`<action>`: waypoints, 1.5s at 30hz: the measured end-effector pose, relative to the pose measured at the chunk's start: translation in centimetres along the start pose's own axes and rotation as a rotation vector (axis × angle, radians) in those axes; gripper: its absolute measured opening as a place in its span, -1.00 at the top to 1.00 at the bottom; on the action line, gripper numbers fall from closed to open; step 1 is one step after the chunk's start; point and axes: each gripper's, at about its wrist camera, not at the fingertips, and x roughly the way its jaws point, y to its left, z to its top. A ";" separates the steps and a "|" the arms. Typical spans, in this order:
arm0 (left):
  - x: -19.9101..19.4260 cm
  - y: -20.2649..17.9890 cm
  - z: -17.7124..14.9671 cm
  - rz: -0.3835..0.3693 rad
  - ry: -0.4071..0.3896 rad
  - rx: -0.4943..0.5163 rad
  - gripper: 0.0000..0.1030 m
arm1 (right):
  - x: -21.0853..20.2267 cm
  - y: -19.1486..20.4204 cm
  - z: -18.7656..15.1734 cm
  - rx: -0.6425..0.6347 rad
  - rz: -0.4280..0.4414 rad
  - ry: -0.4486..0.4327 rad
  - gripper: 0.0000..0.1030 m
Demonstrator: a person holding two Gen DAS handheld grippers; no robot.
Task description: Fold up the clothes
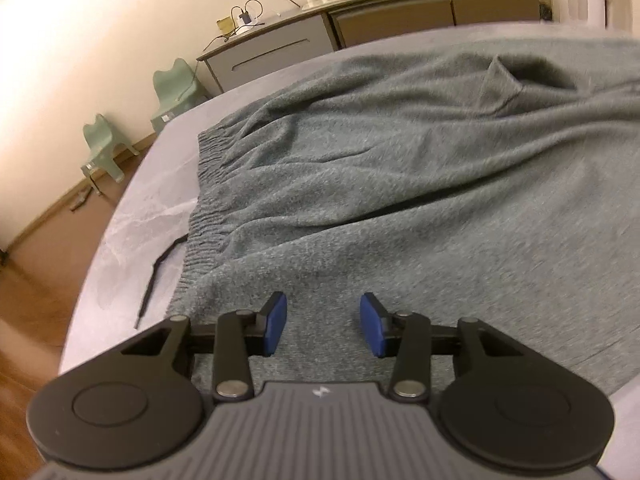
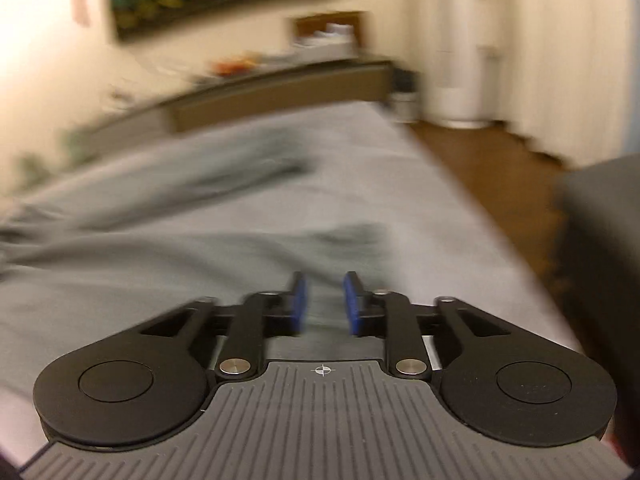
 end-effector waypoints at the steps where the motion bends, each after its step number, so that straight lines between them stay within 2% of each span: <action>1: 0.3 0.3 -0.1 0.016 0.012 -0.009 0.04 | 1.0 0.3 -0.1 -0.037 -0.071 0.040 0.13; 2: 0.3 0.6 -0.1 0.024 0.019 -0.018 0.04 | 2.0 0.5 -0.2 -0.080 -0.156 0.072 0.25; 3: 0.3 1.1 0.0 0.028 0.033 -0.036 0.06 | 3.0 0.7 -0.3 -0.122 -0.242 0.105 0.25; 5: -0.1 2.1 0.2 0.026 0.022 -0.086 0.12 | 2.7 1.0 0.3 -0.093 -0.288 0.062 0.13; 7: -0.8 3.3 1.0 0.017 -0.021 -0.143 0.10 | 2.4 1.8 0.9 -0.070 -0.272 0.014 -0.02; 10: -0.3 5.0 3.5 0.045 -0.053 -0.218 0.11 | 3.1 3.4 2.0 -0.057 -0.227 -0.015 -0.28; 13: 1.5 7.1 6.2 0.048 -0.049 -0.310 0.11 | 4.2 5.1 3.2 -0.044 -0.176 -0.035 -0.30; 16: 3.6 8.8 9.4 0.069 -0.049 -0.338 0.04 | 6.1 6.8 7.1 -0.014 -0.086 -0.035 -0.33; 17: 4.4 9.3 10.7 0.076 -0.056 -0.330 0.01 | 6.2 7.0 8.4 0.002 -0.061 -0.039 -0.43; 19: 5.8 9.7 12.6 0.078 -0.073 -0.294 -0.17 | 7.3 7.3 11.2 0.019 -0.010 -0.044 -0.67; 20: 6.7 9.7 13.5 0.084 -0.076 -0.256 -0.21 | 8.5 7.5 12.5 0.005 -0.002 -0.036 -0.69; 26: 12.8 9.1 17.8 0.092 -0.066 -0.041 -0.33 | 18.4 6.9 19.8 -0.141 -0.039 0.045 -0.72; 31: 17.1 8.6 18.9 0.031 -0.065 0.050 -0.39 | 27.4 5.7 24.0 -0.210 -0.068 0.125 -0.76; 36: 20.4 8.2 19.3 -0.033 -0.044 0.100 -0.37 | 33.4 3.6 25.7 -0.249 -0.151 0.174 -0.76; 37: 20.5 8.1 19.4 -0.060 -0.041 0.105 -0.17 | 34.3 3.2 25.7 -0.245 -0.145 0.191 -0.69; 38: 20.6 8.0 19.5 -0.090 -0.038 0.109 0.08 | 34.6 2.8 25.7 -0.232 -0.117 0.188 -0.46; 39: 20.6 7.9 19.7 -0.119 -0.035 0.113 0.76 | 34.6 2.5 25.9 -0.214 -0.071 0.188 -0.24; 40: 20.6 7.9 19.8 -0.148 -0.033 0.118 0.92 | 34.6 2.2 26.1 -0.195 -0.019 0.192 0.38; 41: 19.5 7.9 19.5 -0.144 -0.055 0.110 0.92 | 34.4 2.4 26.3 -0.212 -0.015 0.187 0.50; 43: 17.0 8.1 18.7 -0.127 -0.106 0.092 0.93 | 33.4 3.2 26.5 -0.272 -0.036 0.159 0.56; 45: 14.6 8.4 18.0 -0.110 -0.158 0.074 0.94 | 30.1 3.6 27.0 -0.319 -0.044 0.073 0.57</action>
